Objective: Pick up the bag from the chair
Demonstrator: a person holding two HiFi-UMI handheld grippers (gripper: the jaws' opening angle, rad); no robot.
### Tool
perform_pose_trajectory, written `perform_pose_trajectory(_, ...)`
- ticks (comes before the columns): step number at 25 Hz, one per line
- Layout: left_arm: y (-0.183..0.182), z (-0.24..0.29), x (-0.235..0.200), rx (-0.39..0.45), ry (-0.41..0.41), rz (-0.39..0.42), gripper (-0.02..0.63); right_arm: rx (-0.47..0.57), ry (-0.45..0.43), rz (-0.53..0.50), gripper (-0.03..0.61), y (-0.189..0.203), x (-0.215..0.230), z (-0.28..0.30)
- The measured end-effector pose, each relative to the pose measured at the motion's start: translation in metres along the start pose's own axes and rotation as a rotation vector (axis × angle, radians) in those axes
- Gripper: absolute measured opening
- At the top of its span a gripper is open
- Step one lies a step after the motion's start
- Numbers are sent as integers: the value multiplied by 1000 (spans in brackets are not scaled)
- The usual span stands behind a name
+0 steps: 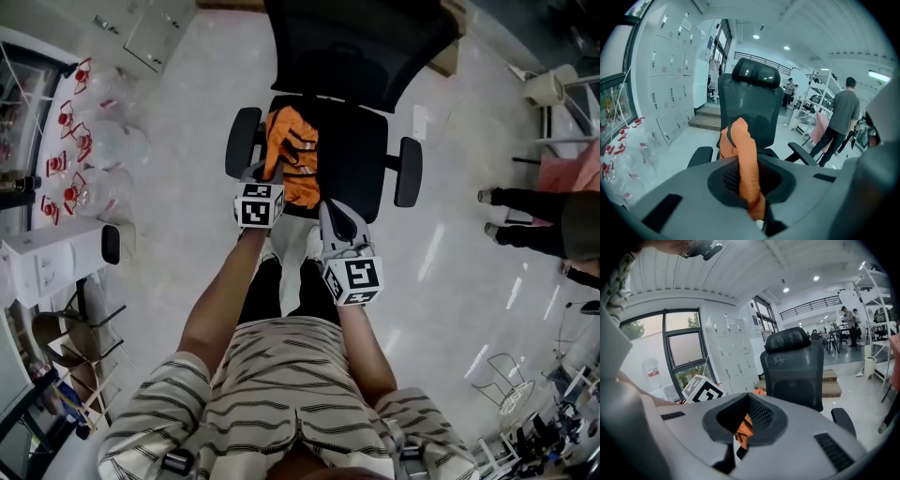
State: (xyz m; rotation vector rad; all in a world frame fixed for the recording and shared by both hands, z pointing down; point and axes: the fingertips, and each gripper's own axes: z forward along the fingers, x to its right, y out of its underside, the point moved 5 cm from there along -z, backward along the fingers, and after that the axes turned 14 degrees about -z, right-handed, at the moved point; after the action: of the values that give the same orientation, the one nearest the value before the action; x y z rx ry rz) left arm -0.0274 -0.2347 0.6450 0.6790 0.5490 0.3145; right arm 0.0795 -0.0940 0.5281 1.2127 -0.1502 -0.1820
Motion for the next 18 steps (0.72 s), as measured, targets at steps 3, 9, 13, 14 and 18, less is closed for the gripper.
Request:
perform_pose_trajectory(3, -1, -5, 4, 2, 5, 4, 37, 7, 5, -1, 18, -2, 1, -2)
perform_pose_trajectory(9, -5, -13, 12, 14, 12, 22, 37, 10, 7, 0, 18, -4, 3, -6)
perform_pose_trajectory(13, -8, -19, 14, 22, 15, 26, 37, 22, 12, 11, 18, -7, 4, -6)
perform_pose_trajectory(14, -8, -20, 15, 24, 15, 26, 37, 23, 12, 11, 18, -8, 5, -6)
perform_pose_trajectory(18, -10, -29, 20, 38, 18, 27, 37, 27, 15, 6, 18, -10, 7, -8)
